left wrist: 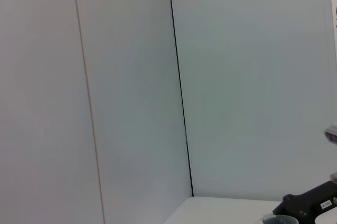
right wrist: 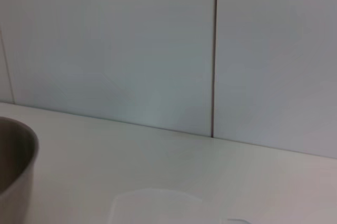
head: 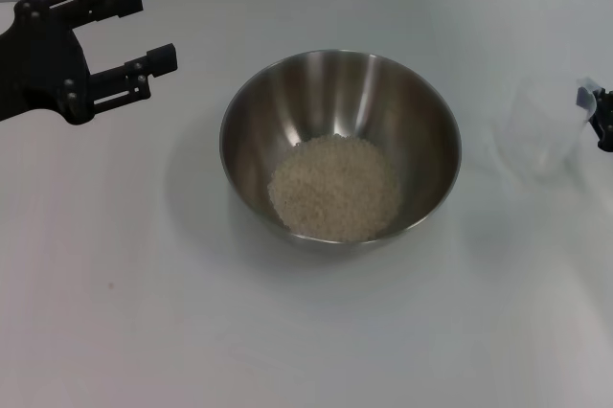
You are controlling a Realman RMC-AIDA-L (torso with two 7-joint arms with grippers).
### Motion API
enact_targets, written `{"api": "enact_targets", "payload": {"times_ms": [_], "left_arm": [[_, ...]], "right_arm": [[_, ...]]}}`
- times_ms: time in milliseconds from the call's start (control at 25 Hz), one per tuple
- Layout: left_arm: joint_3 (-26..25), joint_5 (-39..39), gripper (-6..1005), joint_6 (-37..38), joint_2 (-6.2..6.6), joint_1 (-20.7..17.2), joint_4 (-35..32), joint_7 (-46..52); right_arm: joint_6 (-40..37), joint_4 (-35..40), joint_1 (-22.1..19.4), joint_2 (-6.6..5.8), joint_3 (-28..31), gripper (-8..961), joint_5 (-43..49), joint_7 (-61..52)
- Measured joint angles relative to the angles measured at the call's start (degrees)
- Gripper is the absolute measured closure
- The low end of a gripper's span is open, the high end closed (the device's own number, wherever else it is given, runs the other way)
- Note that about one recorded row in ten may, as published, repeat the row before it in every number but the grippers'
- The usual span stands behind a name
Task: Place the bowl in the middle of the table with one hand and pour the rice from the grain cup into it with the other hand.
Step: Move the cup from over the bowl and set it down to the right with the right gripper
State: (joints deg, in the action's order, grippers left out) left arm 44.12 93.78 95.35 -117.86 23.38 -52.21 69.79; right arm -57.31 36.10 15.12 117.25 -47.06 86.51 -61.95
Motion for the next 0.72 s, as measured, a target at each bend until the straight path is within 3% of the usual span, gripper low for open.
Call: {"api": "enact_targets", "payload": {"times_ms": [320,720], "left_arm": [[0.0,0.0,304,0.0,0.0,0.0,0.0,0.0],[0.0,0.0,304,0.0,0.06,0.0,0.0,0.0]], "right_arm": [[2.1,-0.1,0.9,0.91,-0.2,856,0.1,2.7],[2.9,-1.9,1.7,0.61,-0.5,852,0.2,2.8]]}}
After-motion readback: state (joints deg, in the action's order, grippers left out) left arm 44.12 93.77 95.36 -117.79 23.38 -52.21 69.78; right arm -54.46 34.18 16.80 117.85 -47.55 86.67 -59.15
